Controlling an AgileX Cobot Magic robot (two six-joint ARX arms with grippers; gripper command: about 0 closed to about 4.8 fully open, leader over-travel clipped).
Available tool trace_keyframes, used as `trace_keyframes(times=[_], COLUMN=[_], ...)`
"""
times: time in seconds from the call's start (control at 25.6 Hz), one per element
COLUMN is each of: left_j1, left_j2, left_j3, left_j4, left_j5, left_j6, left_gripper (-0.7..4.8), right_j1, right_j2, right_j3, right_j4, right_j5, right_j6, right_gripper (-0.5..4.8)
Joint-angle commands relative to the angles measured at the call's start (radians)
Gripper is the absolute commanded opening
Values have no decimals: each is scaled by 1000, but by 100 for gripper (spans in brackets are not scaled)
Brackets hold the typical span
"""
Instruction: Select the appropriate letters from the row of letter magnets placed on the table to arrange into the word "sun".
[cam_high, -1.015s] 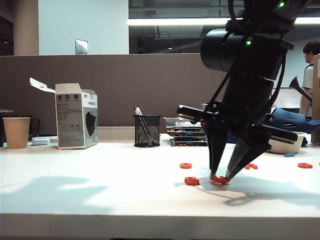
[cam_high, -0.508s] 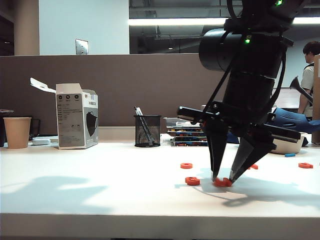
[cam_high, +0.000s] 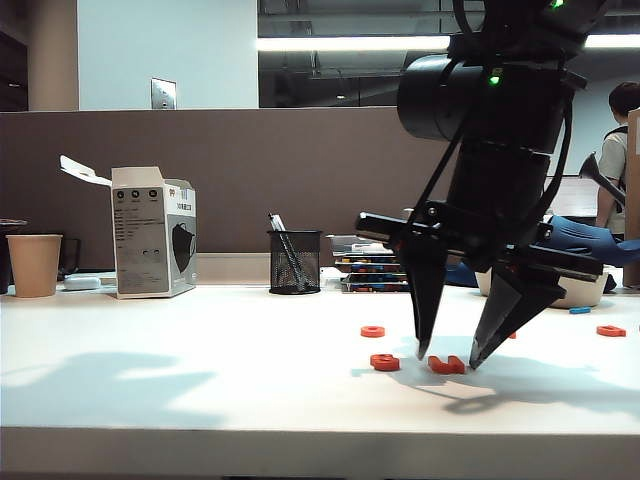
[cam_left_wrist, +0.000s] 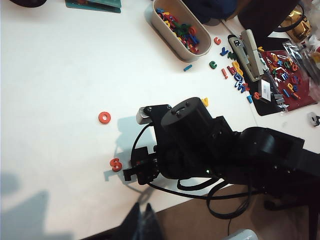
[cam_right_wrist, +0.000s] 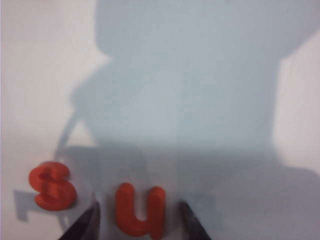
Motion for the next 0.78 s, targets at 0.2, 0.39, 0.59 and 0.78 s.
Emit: trace_keyframes(times=[0.2, 0.39, 0.59, 0.78], left_j1=[1, 1, 1, 1], left_j2=[-3, -3, -2, -2], left_j3=[2, 2, 2, 2], left_j4=[2, 3, 3, 3], left_j5=[-2, -2, -3, -3], left_j6=[5, 5, 5, 5], left_gripper=[-5, -5, -5, -5], right_j1=[-2, -2, -4, -56], right_j2=[21, 21, 21, 21], right_j3=[36, 147, 240, 288], right_j4=[-69, -124, -152, -197], right_j5=[-5, -4, 30, 166], right_j6=[-31, -74, -105, -170], right_gripper=[212, 214, 214, 213])
